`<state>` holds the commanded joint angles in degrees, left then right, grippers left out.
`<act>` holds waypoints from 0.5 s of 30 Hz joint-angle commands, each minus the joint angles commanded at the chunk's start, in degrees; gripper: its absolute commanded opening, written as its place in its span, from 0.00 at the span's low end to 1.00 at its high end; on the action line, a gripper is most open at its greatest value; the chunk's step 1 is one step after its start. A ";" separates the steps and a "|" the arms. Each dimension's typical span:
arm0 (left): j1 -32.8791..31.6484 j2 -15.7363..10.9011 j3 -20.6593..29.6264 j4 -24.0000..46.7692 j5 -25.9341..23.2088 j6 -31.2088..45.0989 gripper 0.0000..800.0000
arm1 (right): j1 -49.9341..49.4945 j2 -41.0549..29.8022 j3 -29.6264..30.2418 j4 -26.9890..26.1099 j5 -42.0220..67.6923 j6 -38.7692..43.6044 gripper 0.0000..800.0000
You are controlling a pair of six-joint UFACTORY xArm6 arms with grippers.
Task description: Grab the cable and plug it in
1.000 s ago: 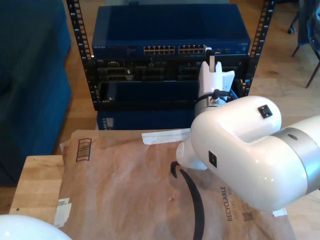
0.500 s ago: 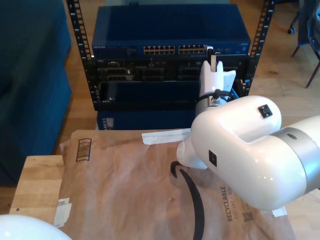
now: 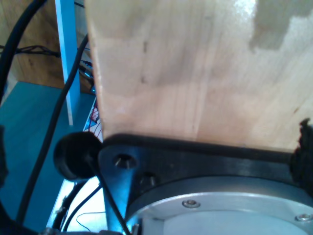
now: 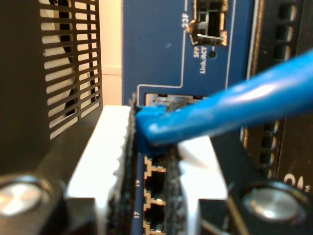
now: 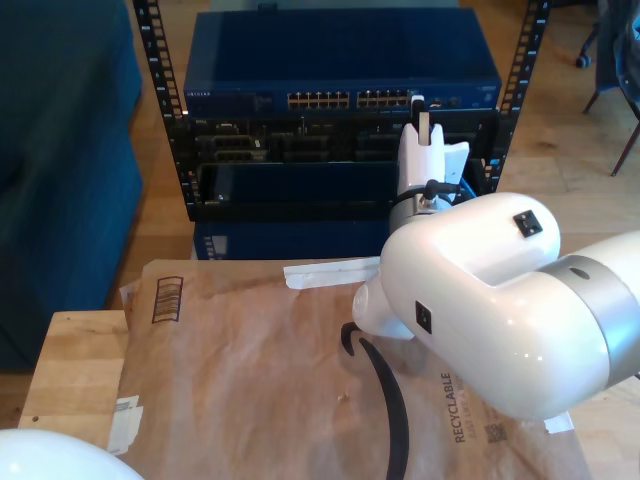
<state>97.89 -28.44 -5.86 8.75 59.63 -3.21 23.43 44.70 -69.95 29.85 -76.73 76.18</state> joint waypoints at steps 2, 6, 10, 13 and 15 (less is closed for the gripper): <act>0.00 0.00 0.00 0.00 0.00 0.00 1.00 | 0.00 0.00 0.00 0.00 0.09 0.00 0.00; 0.00 0.00 0.00 0.00 0.00 0.00 1.00 | 0.00 0.88 -1.85 -0.09 0.35 -0.18 0.00; 0.00 0.00 0.00 0.00 0.00 0.00 1.00 | -0.09 1.85 -3.43 -0.18 0.53 -0.18 0.00; 0.00 0.00 0.00 0.00 0.00 0.00 1.00 | -0.09 1.76 -3.08 -0.18 0.53 -0.18 0.00; 0.00 0.00 0.00 0.00 0.00 0.00 1.00 | -0.18 1.49 -2.99 -0.18 0.44 0.00 0.07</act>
<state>97.89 -28.44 -5.86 8.75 59.63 -3.21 23.25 46.20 -72.93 29.67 -76.29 76.18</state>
